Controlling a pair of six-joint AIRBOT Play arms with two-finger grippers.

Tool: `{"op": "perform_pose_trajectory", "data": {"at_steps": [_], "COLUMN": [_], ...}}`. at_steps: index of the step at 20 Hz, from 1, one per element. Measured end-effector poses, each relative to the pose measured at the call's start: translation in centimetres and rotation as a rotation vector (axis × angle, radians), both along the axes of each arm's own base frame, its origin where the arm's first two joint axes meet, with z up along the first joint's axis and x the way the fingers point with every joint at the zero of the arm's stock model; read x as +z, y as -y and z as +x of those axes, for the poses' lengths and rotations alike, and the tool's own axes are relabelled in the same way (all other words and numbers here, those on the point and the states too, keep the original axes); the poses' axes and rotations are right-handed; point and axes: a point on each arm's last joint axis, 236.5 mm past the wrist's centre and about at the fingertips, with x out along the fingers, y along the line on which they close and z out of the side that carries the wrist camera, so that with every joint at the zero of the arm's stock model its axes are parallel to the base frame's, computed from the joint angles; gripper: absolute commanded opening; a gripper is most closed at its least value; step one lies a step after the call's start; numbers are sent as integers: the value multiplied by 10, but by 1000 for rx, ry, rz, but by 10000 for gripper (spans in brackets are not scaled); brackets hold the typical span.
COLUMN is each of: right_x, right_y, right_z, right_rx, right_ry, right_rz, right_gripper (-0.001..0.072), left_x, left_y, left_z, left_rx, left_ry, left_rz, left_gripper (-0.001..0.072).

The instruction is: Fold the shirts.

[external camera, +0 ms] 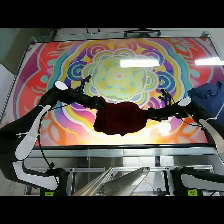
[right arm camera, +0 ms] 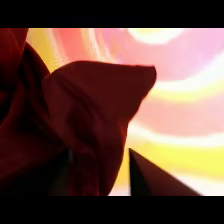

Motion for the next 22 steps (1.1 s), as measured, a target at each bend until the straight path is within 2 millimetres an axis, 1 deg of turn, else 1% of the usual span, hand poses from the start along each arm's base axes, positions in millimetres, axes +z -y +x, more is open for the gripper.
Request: {"op": "perform_pose_trajectory", "data": {"at_steps": [1, 3, 5, 6, 7, 8, 9, 10, 11, 12, 13, 14, 15, 16, 17, 18, 19, 20, 21, 22], "right_x": [-4, -8, -4, 4, 18, 36, 64, 96, 138, 185, 231, 282, 326, 369, 403, 434, 456, 473, 482, 486], "right_y": [-3, -11, -18, -21, -23, -24, -22, -19, -15, -9, -4, 1, 2, 2, 1, 0, -1, -3, -5, -8], "right_z": [3, 7, 11, 12, 15, 19, 26, 33, 39, 44, 45, 41, 32, 19, 5, -11, -25, -39, -50, -57], "right_rx": [-4, -7, 9, 24, 40, 53, 65, 72, 81, 85, 87, 95, 105, 116, 124, 131, 136, 143, 151, 164], "right_ry": [2, 9, 27, 43, 69, 107, 167, 240, 339, 453, 563, 689, 798, 903, 988, 1069, 1130, 1176, 1198, 1205], "right_rz": [16, 60, 97, 119, 140, 161, 177, 193, 198, 195, 187, 170, 154, 138, 125, 110, 99, 91, 88, 88], "right_gripper": [20, 19, 19, 19, 19, 19, 19, 18, 18, 18, 18, 18, 18, 17, 17, 18, 18, 18, 18, 18], "left_x": [7, 22, 39, 50, 67, 87, 108, 137, 166, 197, 231, 263, 295, 325, 348, 370, 385, 396, 400, 399], "left_y": [2, 6, 8, 9, 8, 5, 2, -4, -12, -20, -29, -37, -45, -52, -57, -61, -64, -65, -66, -65], "left_z": [2, 7, 12, 14, 17, 20, 22, 26, 28, 29, 28, 25, 18, 9, -1, -14, -25, -38, -47, -55], "left_rx": [-11, -29, -46, -55, -63, -65, -62, -50, -35, -13, 12, 35, 52, 70, 83, 93, 99, 103, 102, 100], "left_ry": [13, 37, 63, 83, 111, 146, 186, 239, 297, 359, 432, 505, 583, 654, 713, 771, 813, 841, 853, 848], "left_rz": [-7, -21, -34, -42, -51, -60, -68, -77, -84, -92, -98, -102, -105, -107, -108, -108, -108, -108, -107, -107], "left_gripper": [3, 3, 3, 3, 2, 3, 3, 5, 22, 22, 22, 22, 23, 22, 22, 23, 22, 22, 21, 22]}}
